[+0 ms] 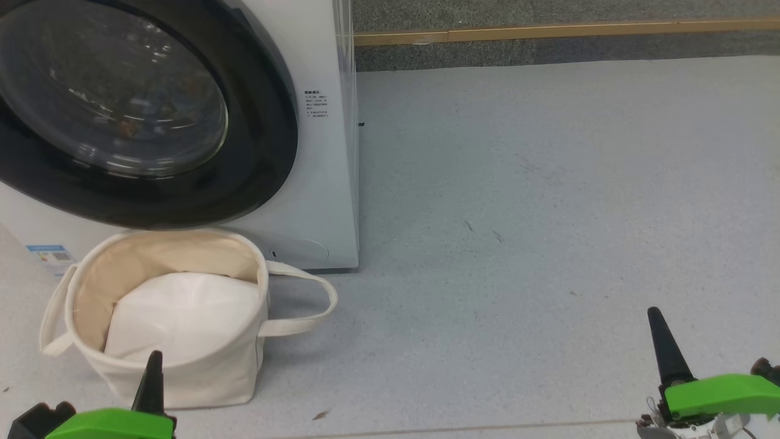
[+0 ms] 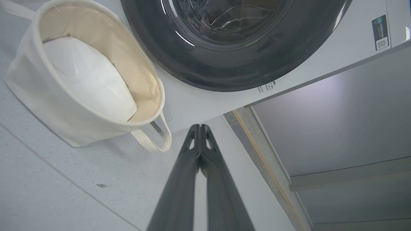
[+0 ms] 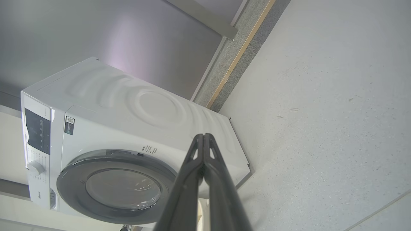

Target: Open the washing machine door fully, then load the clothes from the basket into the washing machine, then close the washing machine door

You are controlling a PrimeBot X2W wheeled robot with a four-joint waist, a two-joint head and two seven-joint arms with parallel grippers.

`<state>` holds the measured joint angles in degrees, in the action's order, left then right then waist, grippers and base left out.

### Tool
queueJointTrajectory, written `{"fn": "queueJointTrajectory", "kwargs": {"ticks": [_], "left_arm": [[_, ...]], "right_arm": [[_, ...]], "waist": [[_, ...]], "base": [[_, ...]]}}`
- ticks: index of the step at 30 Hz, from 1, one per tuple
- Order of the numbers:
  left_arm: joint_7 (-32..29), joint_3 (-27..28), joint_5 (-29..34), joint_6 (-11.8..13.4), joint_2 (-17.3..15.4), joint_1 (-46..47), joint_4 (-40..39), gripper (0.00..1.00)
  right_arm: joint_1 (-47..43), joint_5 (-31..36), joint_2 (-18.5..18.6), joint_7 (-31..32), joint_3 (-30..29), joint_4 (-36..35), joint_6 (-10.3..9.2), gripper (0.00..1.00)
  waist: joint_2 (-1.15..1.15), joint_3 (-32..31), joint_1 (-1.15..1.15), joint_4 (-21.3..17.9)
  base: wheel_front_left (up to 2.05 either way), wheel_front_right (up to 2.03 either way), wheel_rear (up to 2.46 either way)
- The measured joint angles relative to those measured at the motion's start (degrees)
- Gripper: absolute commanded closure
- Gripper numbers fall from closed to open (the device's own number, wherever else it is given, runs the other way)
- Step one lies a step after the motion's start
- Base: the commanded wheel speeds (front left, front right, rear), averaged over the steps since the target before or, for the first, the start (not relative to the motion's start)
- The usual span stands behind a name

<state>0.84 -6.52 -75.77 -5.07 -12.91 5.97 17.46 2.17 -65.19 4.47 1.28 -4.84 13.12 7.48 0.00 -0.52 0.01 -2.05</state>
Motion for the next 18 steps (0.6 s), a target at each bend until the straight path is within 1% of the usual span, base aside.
{"fn": "queueJointTrajectory", "kwargs": {"ticks": [18], "left_arm": [[-2.8, 4.5, -6.6, -0.9, 4.1, -0.1, -0.4, 1.0]], "right_arm": [[1.1, -10.8, -0.4, 1.8, -1.3, 1.0, 0.0, 1.0]], "waist": [[0.0, 0.3, 0.0, 0.8]], "base": [[0.0, 0.0, 0.0]]}}
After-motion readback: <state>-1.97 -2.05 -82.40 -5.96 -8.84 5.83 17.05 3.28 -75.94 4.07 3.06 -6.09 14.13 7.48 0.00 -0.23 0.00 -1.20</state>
